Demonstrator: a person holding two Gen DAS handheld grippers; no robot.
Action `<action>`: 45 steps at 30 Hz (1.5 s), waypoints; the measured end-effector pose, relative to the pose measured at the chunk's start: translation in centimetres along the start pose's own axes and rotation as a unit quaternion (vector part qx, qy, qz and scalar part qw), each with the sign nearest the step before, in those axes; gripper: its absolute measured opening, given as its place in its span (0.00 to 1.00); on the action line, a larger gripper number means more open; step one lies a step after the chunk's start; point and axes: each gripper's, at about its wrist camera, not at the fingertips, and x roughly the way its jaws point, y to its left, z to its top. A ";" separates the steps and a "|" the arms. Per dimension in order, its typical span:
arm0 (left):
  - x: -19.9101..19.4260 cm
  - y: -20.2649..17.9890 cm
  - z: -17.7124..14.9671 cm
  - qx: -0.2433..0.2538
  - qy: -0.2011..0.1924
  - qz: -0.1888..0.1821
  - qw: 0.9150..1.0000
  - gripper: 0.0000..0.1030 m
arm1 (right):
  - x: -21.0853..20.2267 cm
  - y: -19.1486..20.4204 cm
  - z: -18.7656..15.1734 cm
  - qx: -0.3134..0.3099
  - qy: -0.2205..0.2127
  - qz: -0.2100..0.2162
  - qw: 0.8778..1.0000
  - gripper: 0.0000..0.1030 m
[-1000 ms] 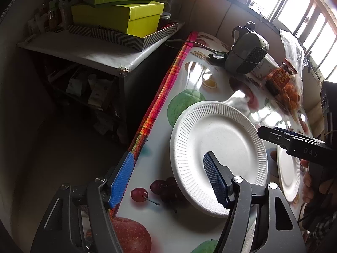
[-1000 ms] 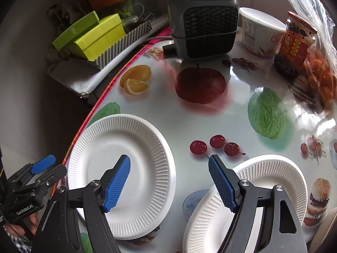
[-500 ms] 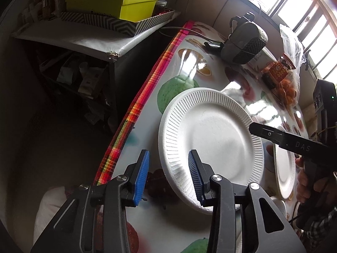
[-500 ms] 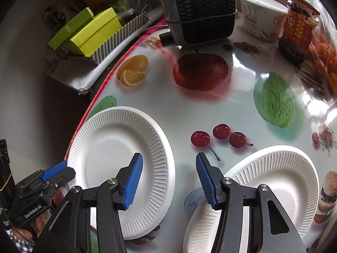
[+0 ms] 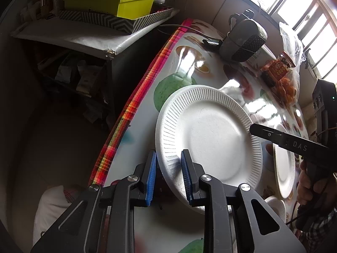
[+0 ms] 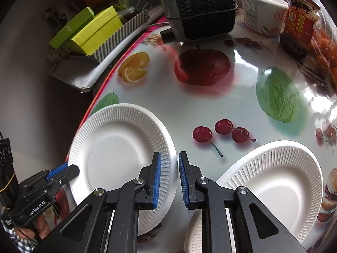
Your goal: Organize plates and bowls
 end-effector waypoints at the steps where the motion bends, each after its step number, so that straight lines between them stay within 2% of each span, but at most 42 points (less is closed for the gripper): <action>1: 0.0 0.0 0.0 0.001 0.000 0.001 1.000 0.24 | 0.0 0.1 0.0 -0.001 -0.001 -0.001 1.000 0.16; 14: -0.5 -0.1 0.1 0.001 -0.004 0.006 1.000 0.23 | -0.4 -0.3 -0.3 0.017 -0.003 0.015 1.000 0.16; 26: -2.0 -0.3 -0.2 0.003 -0.012 0.004 1.000 0.23 | -2.6 0.1 -1.1 0.017 -0.019 0.029 0.999 0.16; 45: -4.2 -2.6 -2.3 0.025 -0.016 -0.009 1.000 0.23 | -5.8 -0.6 -3.9 0.026 -0.035 0.027 0.999 0.16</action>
